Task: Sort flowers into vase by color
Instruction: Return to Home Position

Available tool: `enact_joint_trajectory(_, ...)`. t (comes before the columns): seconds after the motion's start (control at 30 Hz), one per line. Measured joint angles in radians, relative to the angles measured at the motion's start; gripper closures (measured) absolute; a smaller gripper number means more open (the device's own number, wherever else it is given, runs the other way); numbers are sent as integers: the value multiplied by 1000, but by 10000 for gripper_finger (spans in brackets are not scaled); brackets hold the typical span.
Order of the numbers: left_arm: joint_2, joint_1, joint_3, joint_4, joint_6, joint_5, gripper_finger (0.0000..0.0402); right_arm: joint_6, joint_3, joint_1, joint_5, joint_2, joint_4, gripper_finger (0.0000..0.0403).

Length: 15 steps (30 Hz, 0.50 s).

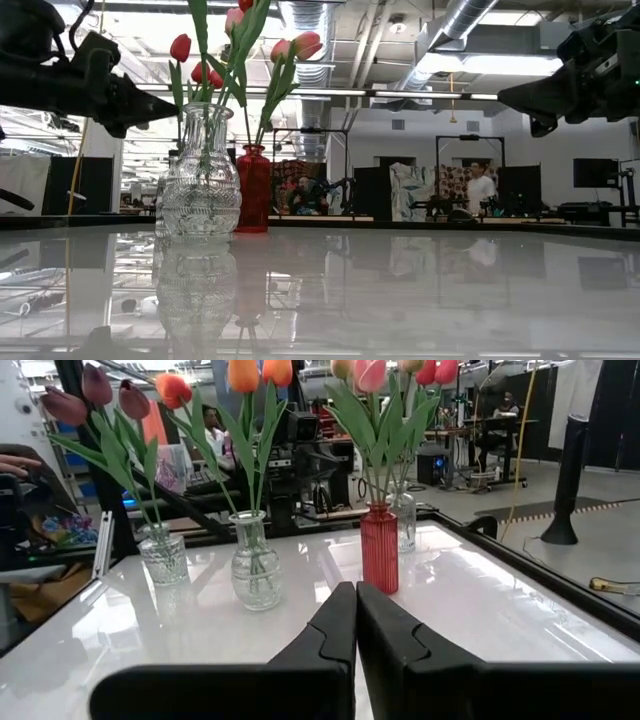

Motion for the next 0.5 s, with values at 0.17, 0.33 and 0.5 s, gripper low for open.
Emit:
enact_joint_trajectory(0.17, -31, 0, 0, 1, 0, 0, 401, 0, 0, 0, 0, 0, 0, 363)
enact_joint_trajectory(0.33, -28, 0, 0, 1, 0, 0, 401, 0, 0, 0, 0, 0, -1, 363)
enact_joint_trajectory(0.5, -28, 0, 0, 0, 0, 0, 401, 0, 0, 0, 0, 0, -1, 363)
